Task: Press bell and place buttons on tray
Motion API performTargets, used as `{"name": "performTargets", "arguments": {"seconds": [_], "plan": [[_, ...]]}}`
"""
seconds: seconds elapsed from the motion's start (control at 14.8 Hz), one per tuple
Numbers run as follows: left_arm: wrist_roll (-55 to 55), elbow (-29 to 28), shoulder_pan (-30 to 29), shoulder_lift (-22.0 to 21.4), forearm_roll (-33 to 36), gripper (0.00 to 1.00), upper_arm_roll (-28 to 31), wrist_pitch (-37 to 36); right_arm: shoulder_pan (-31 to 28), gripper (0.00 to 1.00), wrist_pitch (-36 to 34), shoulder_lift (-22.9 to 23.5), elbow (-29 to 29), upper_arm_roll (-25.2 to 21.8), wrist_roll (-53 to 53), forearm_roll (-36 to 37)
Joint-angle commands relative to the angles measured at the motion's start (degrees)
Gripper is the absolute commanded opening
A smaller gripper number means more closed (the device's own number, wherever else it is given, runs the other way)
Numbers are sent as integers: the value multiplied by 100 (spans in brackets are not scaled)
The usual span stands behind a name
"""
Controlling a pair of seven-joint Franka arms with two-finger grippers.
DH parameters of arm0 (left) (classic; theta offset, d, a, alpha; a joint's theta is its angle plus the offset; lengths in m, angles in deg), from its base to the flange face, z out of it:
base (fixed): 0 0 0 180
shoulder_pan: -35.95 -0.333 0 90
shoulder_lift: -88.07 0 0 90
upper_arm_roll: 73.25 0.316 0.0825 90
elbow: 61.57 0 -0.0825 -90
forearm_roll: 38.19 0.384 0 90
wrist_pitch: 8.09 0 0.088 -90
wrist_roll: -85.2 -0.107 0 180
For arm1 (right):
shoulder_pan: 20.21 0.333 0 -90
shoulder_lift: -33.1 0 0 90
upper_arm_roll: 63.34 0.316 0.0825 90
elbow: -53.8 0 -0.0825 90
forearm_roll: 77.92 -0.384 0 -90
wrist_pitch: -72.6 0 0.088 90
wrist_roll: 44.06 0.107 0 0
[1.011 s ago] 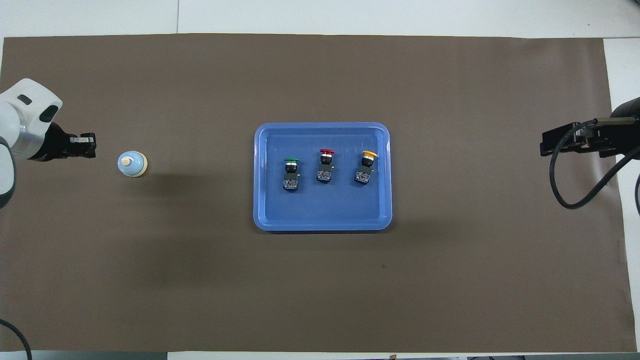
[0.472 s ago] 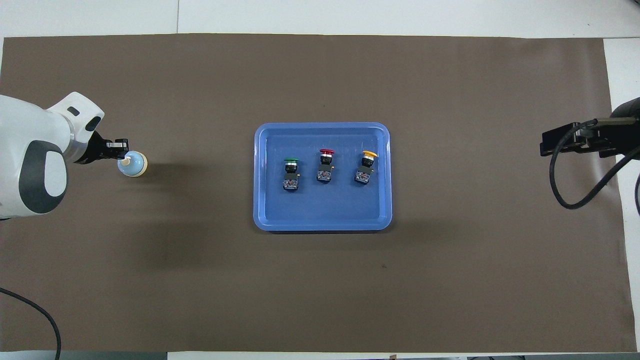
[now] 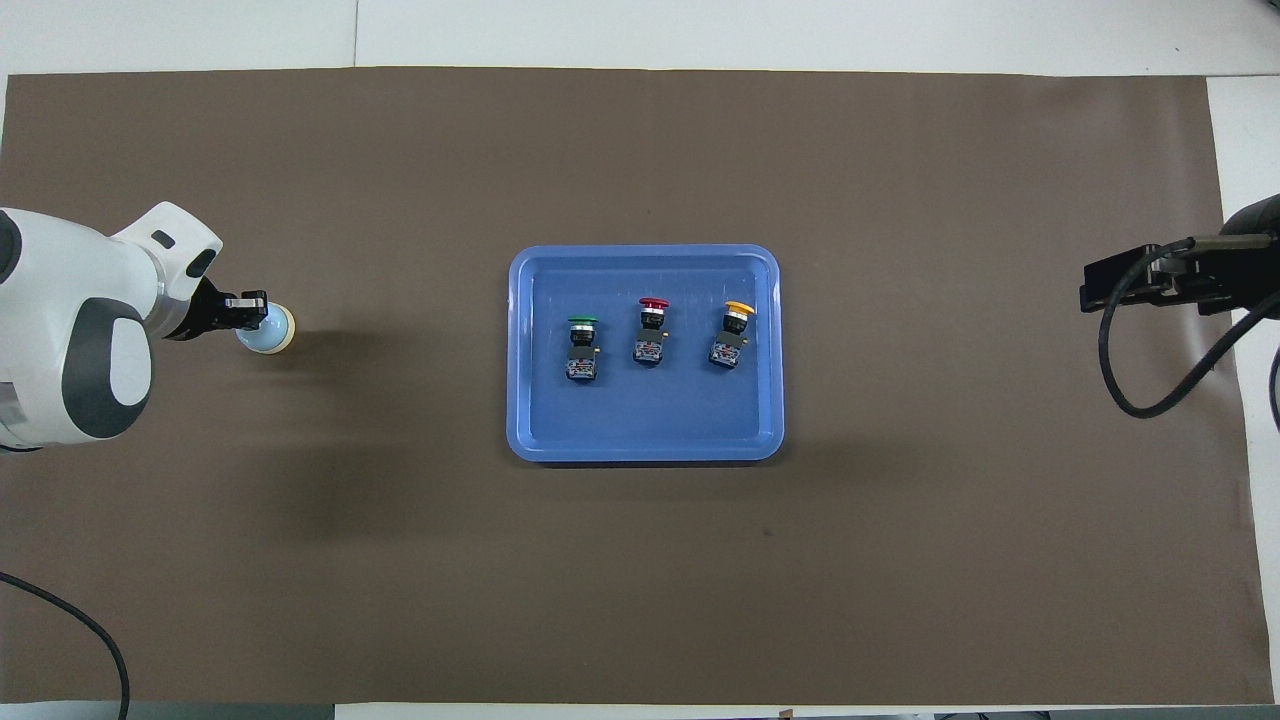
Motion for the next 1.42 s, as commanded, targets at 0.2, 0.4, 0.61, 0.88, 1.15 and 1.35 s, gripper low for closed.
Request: {"name": "performTargets", "arguments": {"seconds": [0.2, 0.4, 0.61, 0.88, 1.15, 1.35], "plan": [[46, 1218, 134, -73, -19, 18, 28, -1933, -58, 100, -65, -23, -15, 37, -75, -72], [55, 1642, 240, -511, -10, 65, 11, -3017, -58, 100, -65, -23, -23, 37, -84, -72], [55, 1520, 258, -1196, -19, 100, 2, -3683, -58, 100, -65, -23, -14, 37, -75, -72], [169, 1538, 275, -1409, -2, 100, 2, -4134, -58, 100, -65, -23, -15, 37, -75, -72], [91, 1423, 276, -1523, 25, 100, -16, -4205, -58, 100, -65, -23, -23, 37, -75, -72], [73, 1537, 310, -1375, 51, 100, -16, -4258, -58, 100, -65, -23, -23, 37, -75, -72]]}}
